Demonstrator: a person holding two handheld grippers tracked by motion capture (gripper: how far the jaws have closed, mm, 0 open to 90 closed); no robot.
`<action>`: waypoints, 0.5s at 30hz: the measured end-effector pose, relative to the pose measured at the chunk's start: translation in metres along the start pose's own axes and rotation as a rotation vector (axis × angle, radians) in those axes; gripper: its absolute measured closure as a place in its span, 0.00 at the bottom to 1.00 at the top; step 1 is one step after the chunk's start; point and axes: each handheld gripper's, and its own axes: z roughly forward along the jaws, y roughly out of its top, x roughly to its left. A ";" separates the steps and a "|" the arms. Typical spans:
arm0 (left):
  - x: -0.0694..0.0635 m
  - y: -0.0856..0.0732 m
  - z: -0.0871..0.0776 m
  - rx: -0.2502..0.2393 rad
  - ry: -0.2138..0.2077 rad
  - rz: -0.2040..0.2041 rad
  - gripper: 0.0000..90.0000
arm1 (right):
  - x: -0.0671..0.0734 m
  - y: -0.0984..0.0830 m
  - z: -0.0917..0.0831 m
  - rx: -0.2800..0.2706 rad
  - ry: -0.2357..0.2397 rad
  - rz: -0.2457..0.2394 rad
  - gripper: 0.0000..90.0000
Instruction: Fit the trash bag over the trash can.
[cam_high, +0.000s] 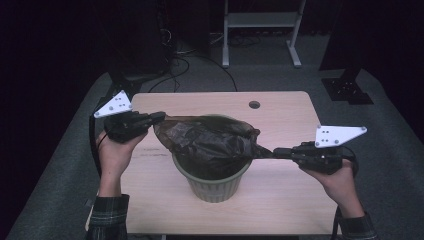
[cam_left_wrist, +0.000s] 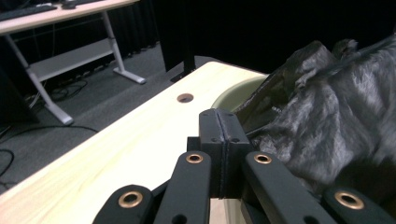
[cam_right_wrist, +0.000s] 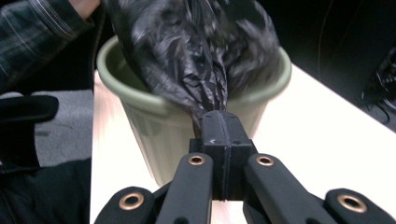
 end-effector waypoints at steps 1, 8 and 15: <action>0.000 -0.004 -0.001 0.000 0.000 -0.010 1.00 | 0.000 -0.003 0.000 0.015 -0.005 0.001 1.00; 0.002 -0.039 0.000 0.029 -0.007 -0.071 1.00 | 0.000 -0.030 0.018 0.117 0.016 0.031 1.00; 0.003 -0.053 0.005 0.043 -0.017 -0.095 1.00 | 0.000 -0.052 0.037 0.201 0.040 0.070 1.00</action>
